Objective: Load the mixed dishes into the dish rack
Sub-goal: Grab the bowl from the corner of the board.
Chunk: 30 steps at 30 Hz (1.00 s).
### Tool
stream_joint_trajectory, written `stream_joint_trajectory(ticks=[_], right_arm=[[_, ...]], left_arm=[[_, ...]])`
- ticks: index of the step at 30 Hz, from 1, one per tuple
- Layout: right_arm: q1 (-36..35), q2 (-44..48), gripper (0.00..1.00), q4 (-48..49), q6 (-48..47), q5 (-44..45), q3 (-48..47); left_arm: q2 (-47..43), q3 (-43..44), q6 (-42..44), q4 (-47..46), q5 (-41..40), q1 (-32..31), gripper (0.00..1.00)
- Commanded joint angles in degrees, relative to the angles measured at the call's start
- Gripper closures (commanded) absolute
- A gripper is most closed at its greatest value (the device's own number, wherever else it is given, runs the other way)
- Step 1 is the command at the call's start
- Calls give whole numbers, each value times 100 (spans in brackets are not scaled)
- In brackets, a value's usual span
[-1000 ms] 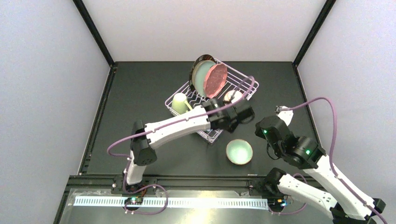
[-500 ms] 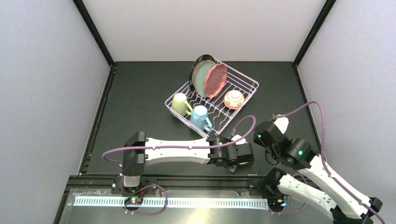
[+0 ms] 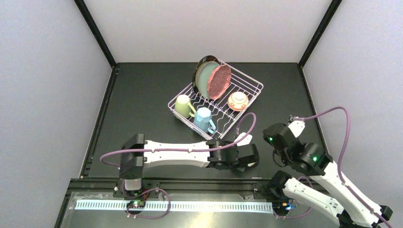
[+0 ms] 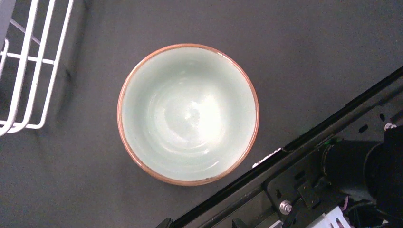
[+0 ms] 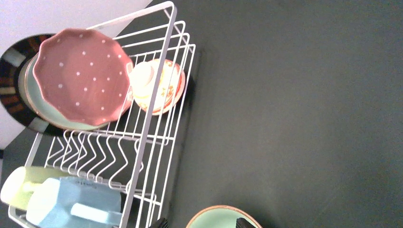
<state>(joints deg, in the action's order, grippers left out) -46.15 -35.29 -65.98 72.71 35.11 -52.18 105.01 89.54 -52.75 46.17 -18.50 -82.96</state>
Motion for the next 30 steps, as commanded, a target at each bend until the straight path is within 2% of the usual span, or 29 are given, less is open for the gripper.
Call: stream_joint_trajectory(ticks=[1,12,22,30], right_arm=[[15,-161,17,-121,511,805,-135],[16,-447,16,-132,730,1240,-248],[13,-610,16,90,543,1128,-336],[15,-626,16,128,431,1042,-319]], left_arm=[[83,-133,-100,-348,-279,8,30],[91,-794,-635,-535,-195,134,23],[-122,-1340,-819,-1065,-200,412,21],[-314,-1378,-878,-1337,-17,443,21]])
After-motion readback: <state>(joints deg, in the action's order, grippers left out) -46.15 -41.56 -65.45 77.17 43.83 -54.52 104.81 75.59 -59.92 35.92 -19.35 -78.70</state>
